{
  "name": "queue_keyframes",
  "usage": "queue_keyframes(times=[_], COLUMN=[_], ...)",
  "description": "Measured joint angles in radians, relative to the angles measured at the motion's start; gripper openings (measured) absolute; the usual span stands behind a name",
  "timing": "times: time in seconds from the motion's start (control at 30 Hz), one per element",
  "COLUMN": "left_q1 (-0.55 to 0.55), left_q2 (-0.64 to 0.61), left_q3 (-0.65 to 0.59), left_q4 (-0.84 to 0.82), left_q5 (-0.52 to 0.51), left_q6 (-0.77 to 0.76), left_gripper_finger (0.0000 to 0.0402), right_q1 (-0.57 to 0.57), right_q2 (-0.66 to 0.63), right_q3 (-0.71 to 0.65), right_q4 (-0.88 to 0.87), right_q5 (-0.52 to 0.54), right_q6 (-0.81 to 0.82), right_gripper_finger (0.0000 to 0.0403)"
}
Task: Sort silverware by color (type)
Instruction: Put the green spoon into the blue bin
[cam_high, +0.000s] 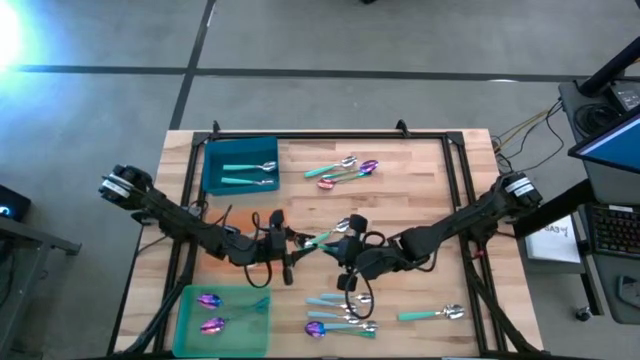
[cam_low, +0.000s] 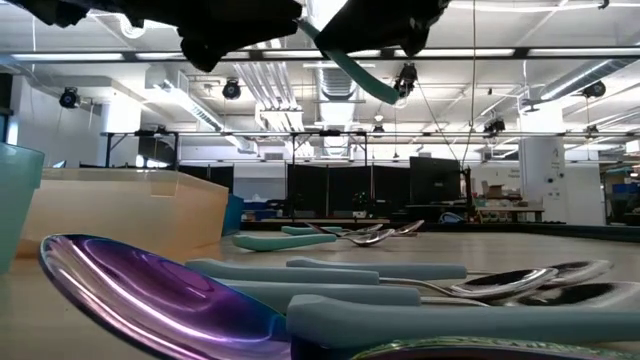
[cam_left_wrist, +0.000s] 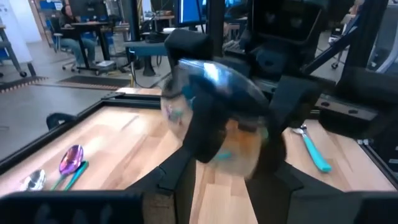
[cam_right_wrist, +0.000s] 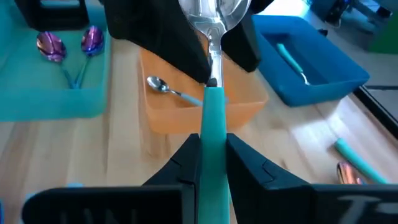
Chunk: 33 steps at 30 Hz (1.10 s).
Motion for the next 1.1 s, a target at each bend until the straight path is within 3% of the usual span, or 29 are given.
queue_keyframes(times=[0.17,0.33,0.47,0.67,0.87,1.1], left_q1=[0.0,0.003,0.003,0.019,0.075,0.245], left_q2=[0.001,0.001,0.001,-0.01,-0.057,-0.171], left_q3=[0.029,0.039,0.039,0.039,0.039,0.039], left_q4=[0.001,0.003,0.004,-0.004,-0.042,-0.368], left_q5=[0.006,0.022,0.022,-0.001,-0.007,-0.029], left_q6=[0.039,0.041,0.032,0.062,0.121,0.103], left_gripper_finger=[0.009,0.0016,0.0011,0.0002,0.0002,0.0002], right_q1=[0.0,-0.002,-0.002,0.0,0.0,0.0], right_q2=[-0.001,-0.001,-0.001,-0.005,-0.011,-0.014], right_q3=[0.0,0.0,0.003,0.015,0.059,0.12], right_q4=[0.039,0.062,0.065,0.05,-0.133,-0.441], right_q5=[0.005,0.005,0.006,-0.01,-0.007,-0.002], right_q6=[-0.041,-0.08,-0.086,-0.094,-0.036,0.136], right_gripper_finger=[0.004,0.004,0.004,0.0118,0.0188,0.0203])
